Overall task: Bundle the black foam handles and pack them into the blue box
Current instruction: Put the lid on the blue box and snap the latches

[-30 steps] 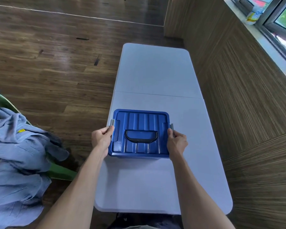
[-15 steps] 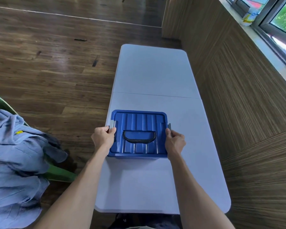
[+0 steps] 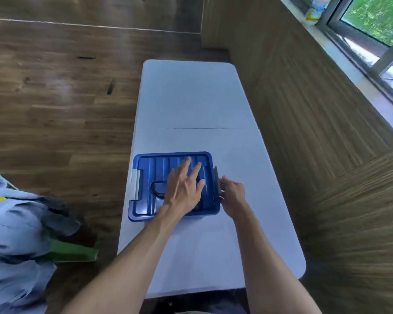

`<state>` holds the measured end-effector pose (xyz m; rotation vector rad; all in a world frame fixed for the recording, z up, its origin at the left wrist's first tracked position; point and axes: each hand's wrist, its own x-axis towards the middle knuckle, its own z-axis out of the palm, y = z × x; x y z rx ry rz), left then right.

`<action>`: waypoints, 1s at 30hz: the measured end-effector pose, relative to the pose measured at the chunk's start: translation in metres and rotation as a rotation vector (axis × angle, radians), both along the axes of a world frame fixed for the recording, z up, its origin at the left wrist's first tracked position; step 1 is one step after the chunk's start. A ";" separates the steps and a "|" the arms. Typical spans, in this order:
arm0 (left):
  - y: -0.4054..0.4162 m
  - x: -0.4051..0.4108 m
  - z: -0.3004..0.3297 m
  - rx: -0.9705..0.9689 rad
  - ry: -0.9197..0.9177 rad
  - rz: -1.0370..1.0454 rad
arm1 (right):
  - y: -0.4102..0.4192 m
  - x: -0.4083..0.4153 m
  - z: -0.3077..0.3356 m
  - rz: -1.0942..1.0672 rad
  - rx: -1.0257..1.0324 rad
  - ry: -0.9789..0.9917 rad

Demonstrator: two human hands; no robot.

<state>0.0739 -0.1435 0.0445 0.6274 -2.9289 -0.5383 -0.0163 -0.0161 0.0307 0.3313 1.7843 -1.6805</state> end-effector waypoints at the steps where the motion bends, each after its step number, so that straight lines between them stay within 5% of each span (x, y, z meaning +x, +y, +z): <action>1: 0.003 -0.004 -0.003 -0.018 -0.049 -0.026 | 0.002 -0.001 0.001 0.014 -0.033 -0.021; 13: 0.011 -0.002 -0.028 -0.129 -0.038 -0.028 | 0.006 -0.006 0.009 0.133 -0.160 -0.124; 30: 0.009 -0.003 -0.032 -0.094 -0.024 -0.022 | -0.008 -0.013 0.017 0.364 0.409 0.302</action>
